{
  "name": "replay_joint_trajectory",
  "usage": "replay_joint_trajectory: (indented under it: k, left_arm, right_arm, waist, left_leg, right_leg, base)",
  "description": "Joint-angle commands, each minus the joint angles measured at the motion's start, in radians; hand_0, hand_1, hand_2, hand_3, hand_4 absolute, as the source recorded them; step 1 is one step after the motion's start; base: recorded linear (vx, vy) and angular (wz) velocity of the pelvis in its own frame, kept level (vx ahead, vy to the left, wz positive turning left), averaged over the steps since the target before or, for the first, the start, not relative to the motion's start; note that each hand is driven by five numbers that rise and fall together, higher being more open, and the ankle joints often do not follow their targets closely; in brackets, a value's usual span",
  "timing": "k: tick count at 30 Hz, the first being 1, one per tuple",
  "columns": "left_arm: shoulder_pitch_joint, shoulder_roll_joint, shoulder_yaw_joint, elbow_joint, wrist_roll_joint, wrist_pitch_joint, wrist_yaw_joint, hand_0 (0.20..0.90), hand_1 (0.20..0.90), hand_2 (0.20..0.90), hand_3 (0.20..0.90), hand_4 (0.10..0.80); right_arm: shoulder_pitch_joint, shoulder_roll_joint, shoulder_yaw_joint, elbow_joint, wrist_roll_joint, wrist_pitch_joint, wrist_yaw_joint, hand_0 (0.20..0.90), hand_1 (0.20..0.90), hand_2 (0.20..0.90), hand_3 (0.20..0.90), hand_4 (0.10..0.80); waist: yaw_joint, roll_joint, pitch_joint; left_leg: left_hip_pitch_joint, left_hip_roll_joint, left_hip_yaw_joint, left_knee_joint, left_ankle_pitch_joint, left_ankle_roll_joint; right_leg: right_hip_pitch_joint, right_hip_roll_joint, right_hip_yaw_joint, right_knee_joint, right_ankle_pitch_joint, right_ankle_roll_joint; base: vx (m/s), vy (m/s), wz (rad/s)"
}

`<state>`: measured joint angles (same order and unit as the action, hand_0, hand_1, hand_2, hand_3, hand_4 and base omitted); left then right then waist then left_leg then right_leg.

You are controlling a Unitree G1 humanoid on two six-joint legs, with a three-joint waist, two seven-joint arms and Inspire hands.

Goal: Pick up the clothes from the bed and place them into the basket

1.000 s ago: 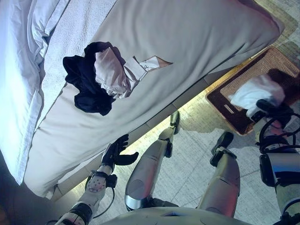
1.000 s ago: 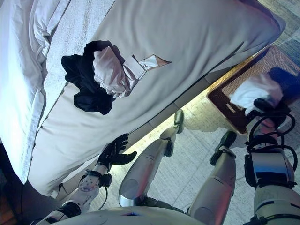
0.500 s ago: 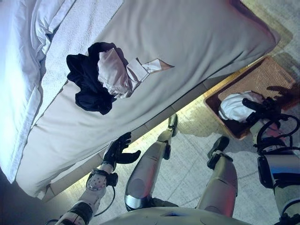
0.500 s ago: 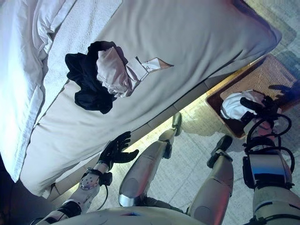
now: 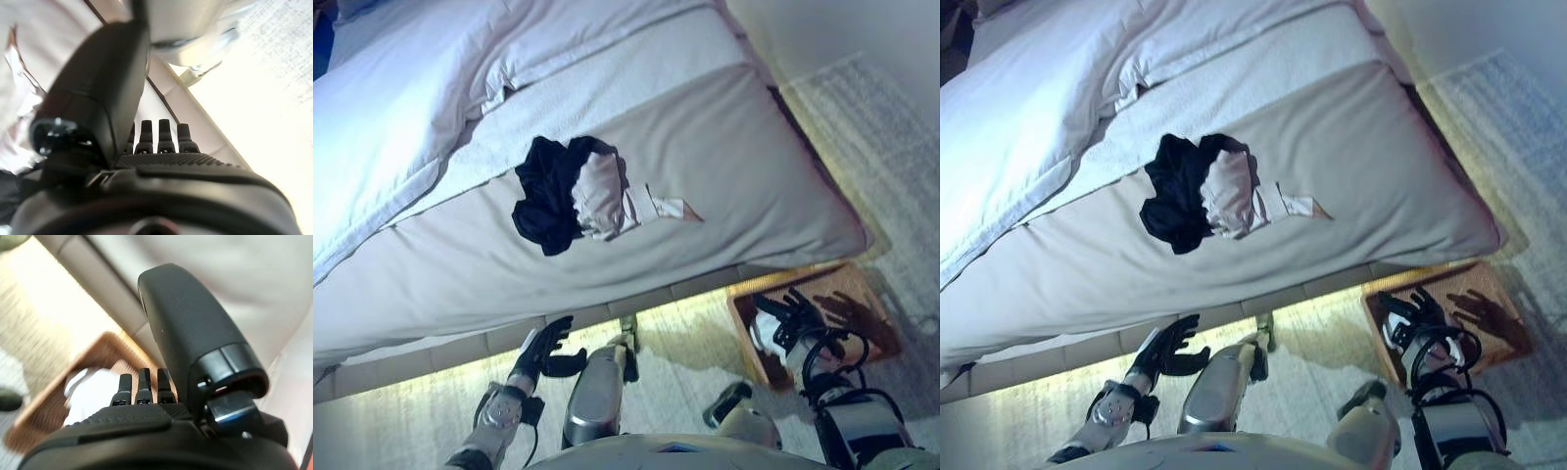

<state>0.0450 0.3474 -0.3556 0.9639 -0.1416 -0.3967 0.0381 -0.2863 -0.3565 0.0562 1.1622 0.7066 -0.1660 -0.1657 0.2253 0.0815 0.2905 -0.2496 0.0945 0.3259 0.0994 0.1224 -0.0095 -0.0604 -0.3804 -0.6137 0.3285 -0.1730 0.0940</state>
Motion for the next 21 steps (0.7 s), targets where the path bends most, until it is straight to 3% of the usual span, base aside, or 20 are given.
replay_joint_trajectory:
  k: [1,4,5,6,7,8,9,10,13,16,21]
  left_arm:
    - [-0.018,0.033,0.023,-0.001,0.073,-0.010,0.040,0.900,0.900,0.900,0.900,0.800]
    - [-0.016,0.045,0.033,0.000,0.102,0.008,0.035,0.900,0.900,0.900,0.900,0.800]
    - [-0.014,0.052,0.032,0.011,0.122,0.014,0.038,0.900,0.900,0.900,0.900,0.800]
    - [-0.016,0.056,0.030,0.016,0.129,0.016,0.043,0.900,0.900,0.900,0.900,0.800]
    - [-0.026,0.062,0.020,0.027,0.121,0.025,0.050,0.900,0.900,0.900,0.900,0.800]
    - [-0.029,0.063,0.018,0.030,0.113,0.029,0.052,0.900,0.900,0.900,0.900,0.800]
    - [-0.050,0.069,0.008,0.044,0.103,0.041,0.056,0.900,0.900,0.900,0.900,0.800]
    - [-0.070,0.071,0.000,0.054,0.103,0.050,0.066,0.900,0.900,0.900,0.900,0.800]
    - [-0.108,0.076,-0.015,0.062,0.112,0.062,0.081,0.900,0.900,0.900,0.900,0.800]
    - [-0.095,0.064,-0.014,0.071,0.129,0.078,0.095,0.900,0.900,0.900,0.900,0.800]
    - [-0.063,0.049,-0.016,0.101,0.165,0.075,0.112,0.900,0.900,0.900,0.900,0.800]
  right_arm:
    - [0.043,-0.013,-0.027,-0.039,-0.043,-0.055,0.041,0.900,0.900,0.900,0.900,0.800]
    - [0.071,0.014,-0.025,-0.046,-0.065,-0.066,0.065,0.900,0.900,0.900,0.900,0.800]
    - [0.087,0.033,-0.013,-0.066,-0.081,-0.070,0.067,0.900,0.900,0.900,0.900,0.800]
    - [0.092,0.040,-0.005,-0.080,-0.080,-0.067,0.069,0.900,0.900,0.900,0.900,0.800]
    - [0.101,0.049,0.010,-0.104,-0.084,-0.062,0.067,0.900,0.900,0.900,0.900,0.800]
    - [0.104,0.052,0.014,-0.110,-0.092,-0.062,0.067,0.900,0.900,0.900,0.900,0.800]
    - [0.108,0.051,0.031,-0.130,-0.103,-0.060,0.067,0.900,0.900,0.900,0.900,0.800]
    - [0.103,0.042,0.046,-0.142,-0.140,-0.063,0.071,0.900,0.900,0.900,0.900,0.800]
    - [0.078,0.002,0.076,-0.160,-0.235,-0.083,0.049,0.900,0.900,0.900,0.900,0.800]
    - [0.064,-0.052,0.124,-0.188,-0.396,-0.090,0.017,0.900,0.900,0.900,0.900,0.800]
    - [-0.004,-0.141,0.200,-0.214,-0.605,-0.071,-0.028,0.900,0.900,0.900,0.900,0.800]
  waist:
    - [0.028,-0.019,-0.036]
    - [0.026,-0.043,-0.065]
    - [0.007,-0.043,-0.080]
    - [-0.001,-0.039,-0.085]
    - [-0.024,-0.043,-0.091]
    - [-0.031,-0.044,-0.093]
    - [-0.054,-0.058,-0.093]
    - [-0.076,-0.074,-0.090]
    - [-0.117,-0.104,-0.085]
    - [-0.096,-0.116,-0.108]
    - [-0.038,-0.149,-0.128]
  left_leg:
    - [0.037,0.006,-0.062,0.005,-0.043,-0.067]
    - [0.083,-0.041,-0.077,-0.013,-0.068,-0.024]
    - [0.121,-0.054,-0.095,-0.036,-0.085,0.003]
    - [0.124,-0.049,-0.088,-0.043,-0.072,0.020]
    - [0.141,-0.049,-0.117,-0.057,-0.077,0.023]
    - [0.145,-0.049,-0.125,-0.061,-0.078,0.023]
    - [0.161,-0.054,-0.157,-0.074,-0.080,0.016]
    - [0.173,-0.061,-0.179,-0.085,-0.085,0.011]
    - [0.188,-0.073,-0.240,-0.108,-0.105,0.019]
    - [0.202,-0.076,-0.290,-0.144,-0.084,0.010]
    - [0.178,-0.072,-0.324,-0.139,-0.061,-0.014]
  right_leg:
    - [0.082,0.049,0.040,-0.046,0.104,0.002]
    - [0.078,-0.001,0.091,0.047,0.202,0.049]
    - [0.040,-0.009,0.166,0.147,0.238,0.063]
    - [0.013,0.010,0.185,0.154,0.243,0.043]
    - [-0.019,0.067,0.235,0.128,0.221,0.033]
    - [-0.023,0.083,0.244,0.117,0.215,0.030]
    - [-0.030,0.148,0.273,0.002,0.187,0.017]
    - [-0.040,0.183,0.304,-0.115,0.198,0.016]
    - [-0.081,0.213,0.407,-0.209,0.268,0.034]
    - [-0.013,0.259,0.402,-0.234,0.218,0.014]
    - [0.048,0.284,0.350,-0.282,0.201,-0.010]
  base:
    - [0.381,0.211,0.29]
    - [0.305,0.216,0.32]
    - [0.211,0.183,0.30]
    - [0.265,0.095,0.36]
    - [0.117,-0.042,0.56]
    - [0.207,-0.169,0.79]
    - [0.175,-0.241,0.81]
    - [0.197,-0.331,0.71]
    - [0.163,-0.278,0.93]
    - [0.172,-0.149,1.22]
    - [0.103,-0.109,0.60]
